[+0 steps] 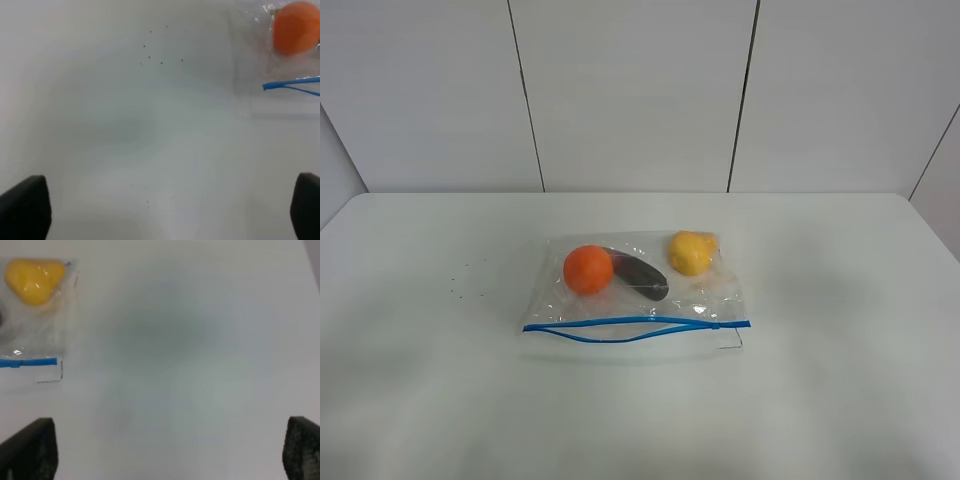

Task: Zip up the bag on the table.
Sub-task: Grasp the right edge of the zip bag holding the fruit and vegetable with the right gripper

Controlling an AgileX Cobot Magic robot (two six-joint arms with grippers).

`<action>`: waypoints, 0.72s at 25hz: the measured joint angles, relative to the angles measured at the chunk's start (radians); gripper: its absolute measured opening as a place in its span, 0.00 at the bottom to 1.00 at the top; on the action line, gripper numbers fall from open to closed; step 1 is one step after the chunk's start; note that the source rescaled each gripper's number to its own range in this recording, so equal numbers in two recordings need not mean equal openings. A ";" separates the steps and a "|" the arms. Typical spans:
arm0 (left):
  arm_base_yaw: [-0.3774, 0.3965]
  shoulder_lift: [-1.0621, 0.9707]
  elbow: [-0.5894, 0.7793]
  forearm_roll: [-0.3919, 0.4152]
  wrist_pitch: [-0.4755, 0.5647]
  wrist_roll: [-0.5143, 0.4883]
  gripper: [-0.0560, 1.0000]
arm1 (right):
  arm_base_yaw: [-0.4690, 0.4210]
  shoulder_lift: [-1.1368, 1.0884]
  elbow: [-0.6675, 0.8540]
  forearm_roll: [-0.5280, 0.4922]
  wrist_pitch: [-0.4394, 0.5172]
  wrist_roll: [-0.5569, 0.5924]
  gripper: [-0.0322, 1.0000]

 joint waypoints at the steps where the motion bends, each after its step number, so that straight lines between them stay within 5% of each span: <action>1: 0.000 0.000 0.000 0.000 0.000 0.000 1.00 | 0.000 0.084 -0.020 0.007 -0.017 -0.008 1.00; 5: 0.000 0.000 0.000 0.000 0.000 0.000 1.00 | 0.000 0.427 -0.106 0.137 -0.084 -0.130 1.00; 11: 0.000 0.000 0.000 0.000 0.000 0.000 1.00 | -0.027 0.895 -0.201 0.589 -0.111 -0.517 1.00; 18: 0.000 0.000 0.000 0.000 0.000 0.000 1.00 | -0.154 1.270 -0.233 1.051 0.092 -1.042 1.00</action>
